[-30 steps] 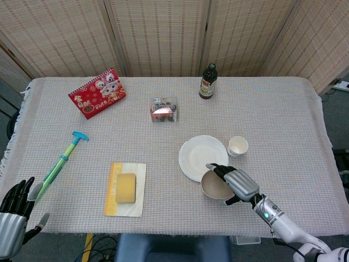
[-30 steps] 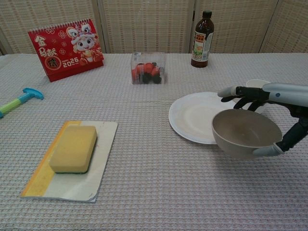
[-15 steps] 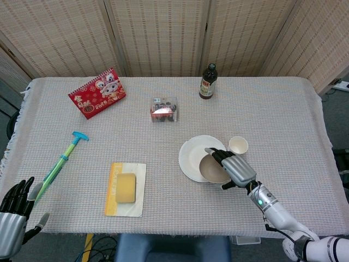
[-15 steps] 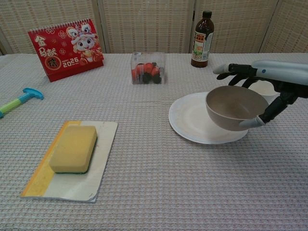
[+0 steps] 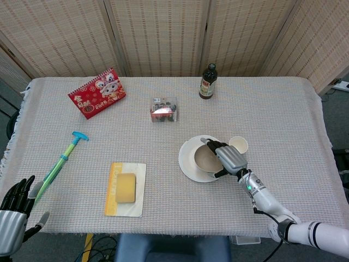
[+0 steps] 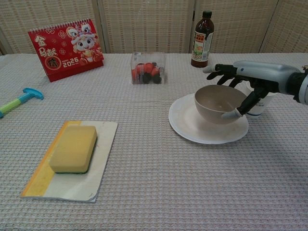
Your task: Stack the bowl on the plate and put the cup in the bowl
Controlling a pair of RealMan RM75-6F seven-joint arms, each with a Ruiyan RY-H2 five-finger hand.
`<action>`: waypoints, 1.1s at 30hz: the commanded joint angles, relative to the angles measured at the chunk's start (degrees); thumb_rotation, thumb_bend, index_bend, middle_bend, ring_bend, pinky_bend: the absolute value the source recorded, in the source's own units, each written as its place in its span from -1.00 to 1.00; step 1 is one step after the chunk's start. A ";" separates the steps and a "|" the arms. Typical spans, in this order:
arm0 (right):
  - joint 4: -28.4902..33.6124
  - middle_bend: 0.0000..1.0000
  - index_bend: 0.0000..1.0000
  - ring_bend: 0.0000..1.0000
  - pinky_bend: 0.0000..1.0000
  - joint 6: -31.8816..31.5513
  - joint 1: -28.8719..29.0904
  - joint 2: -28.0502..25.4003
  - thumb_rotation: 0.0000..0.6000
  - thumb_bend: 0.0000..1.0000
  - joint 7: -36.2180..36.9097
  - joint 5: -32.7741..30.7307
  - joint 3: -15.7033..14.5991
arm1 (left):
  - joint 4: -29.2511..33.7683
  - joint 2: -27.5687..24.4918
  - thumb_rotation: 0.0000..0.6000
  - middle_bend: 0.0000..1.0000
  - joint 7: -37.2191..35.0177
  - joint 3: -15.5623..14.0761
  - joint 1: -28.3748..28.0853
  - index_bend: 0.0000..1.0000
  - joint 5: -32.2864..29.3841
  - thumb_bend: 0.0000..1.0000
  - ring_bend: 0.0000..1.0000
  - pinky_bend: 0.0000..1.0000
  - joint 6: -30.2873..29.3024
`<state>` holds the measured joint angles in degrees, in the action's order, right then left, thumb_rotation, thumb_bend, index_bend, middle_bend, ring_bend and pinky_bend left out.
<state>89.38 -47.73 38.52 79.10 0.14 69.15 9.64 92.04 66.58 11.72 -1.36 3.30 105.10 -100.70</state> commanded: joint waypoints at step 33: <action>-0.74 -1.00 -1.00 -1.00 -1.00 3.94 1.97 -3.43 1.00 -0.87 5.15 -0.46 0.46 | -0.10 0.15 1.00 -1.00 -0.20 0.07 -1.02 -1.00 -1.76 -0.37 -1.00 -0.69 1.85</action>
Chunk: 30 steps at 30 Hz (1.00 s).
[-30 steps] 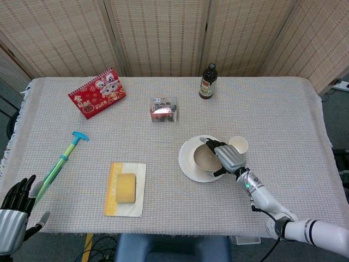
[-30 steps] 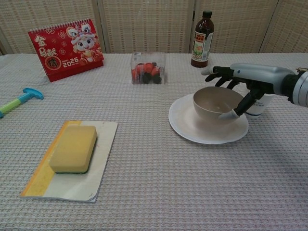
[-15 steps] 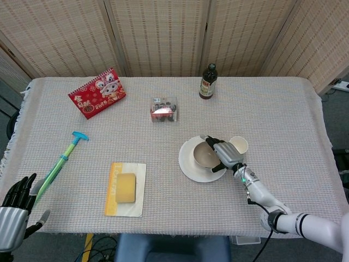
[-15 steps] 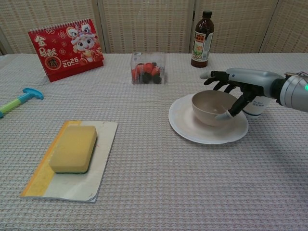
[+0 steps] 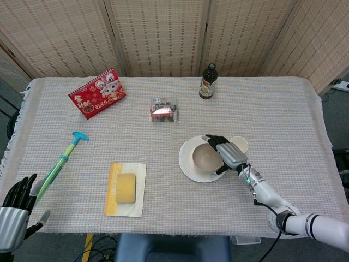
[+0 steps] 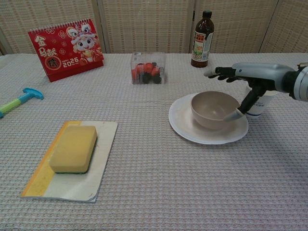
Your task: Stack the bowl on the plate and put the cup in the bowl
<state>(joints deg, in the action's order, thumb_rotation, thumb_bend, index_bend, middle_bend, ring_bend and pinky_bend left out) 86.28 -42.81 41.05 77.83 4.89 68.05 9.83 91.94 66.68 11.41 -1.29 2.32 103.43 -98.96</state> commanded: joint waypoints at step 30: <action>5.14 -1.00 -1.00 -1.00 -1.00 5.60 1.08 -19.36 1.00 -0.87 -7.75 -10.28 -2.45 | 0.02 1.61 1.00 -1.00 3.30 -0.33 -0.75 -1.00 -0.53 -0.37 -1.00 -0.69 2.19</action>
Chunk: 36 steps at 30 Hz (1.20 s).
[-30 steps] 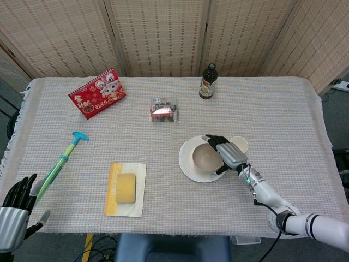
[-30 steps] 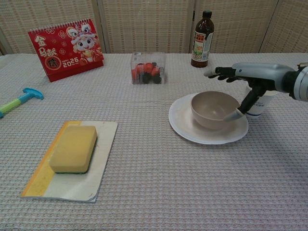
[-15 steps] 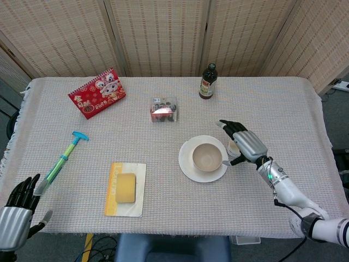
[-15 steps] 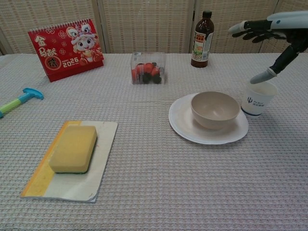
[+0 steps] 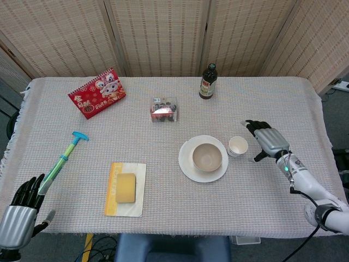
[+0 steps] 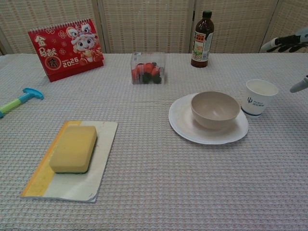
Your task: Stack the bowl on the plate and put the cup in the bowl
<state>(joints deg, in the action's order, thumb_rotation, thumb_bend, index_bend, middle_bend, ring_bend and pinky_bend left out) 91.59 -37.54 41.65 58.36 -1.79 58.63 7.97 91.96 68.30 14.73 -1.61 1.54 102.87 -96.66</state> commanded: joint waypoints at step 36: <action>-11.97 -1.00 -0.67 -1.00 -1.00 3.04 3.41 11.77 1.00 -0.81 -0.40 -5.52 -0.90 | -0.17 -0.45 1.00 -1.00 -0.98 -0.23 0.09 -1.00 0.08 -0.37 -1.00 -0.69 -0.73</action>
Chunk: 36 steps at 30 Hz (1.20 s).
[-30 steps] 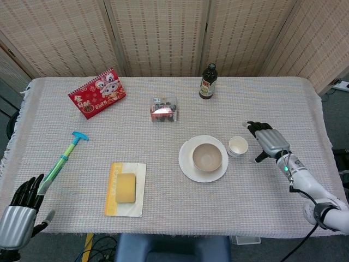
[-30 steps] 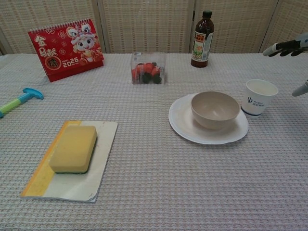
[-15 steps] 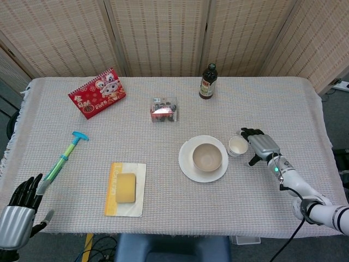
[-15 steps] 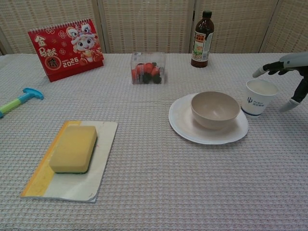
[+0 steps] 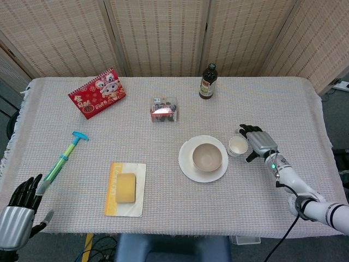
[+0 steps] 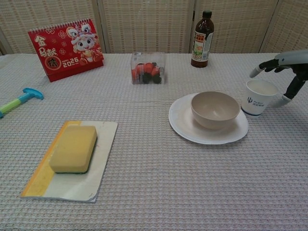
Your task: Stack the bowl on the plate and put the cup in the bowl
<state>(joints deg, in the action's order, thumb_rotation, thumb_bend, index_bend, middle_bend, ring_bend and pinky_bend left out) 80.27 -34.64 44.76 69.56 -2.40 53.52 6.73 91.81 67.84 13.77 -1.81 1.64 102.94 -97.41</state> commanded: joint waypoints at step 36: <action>17.58 -0.84 -0.06 -1.00 -1.00 -5.91 -0.88 -11.30 1.00 -0.62 3.91 -0.47 7.03 | -0.02 0.26 1.00 -1.00 0.54 -0.32 0.09 -1.00 0.45 -0.37 -1.00 -0.69 -0.06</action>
<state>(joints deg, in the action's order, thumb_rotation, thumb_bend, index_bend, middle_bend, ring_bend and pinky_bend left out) 96.06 -40.46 44.14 59.79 0.47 53.09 12.84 91.79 68.10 14.31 -2.13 1.73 103.38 -97.46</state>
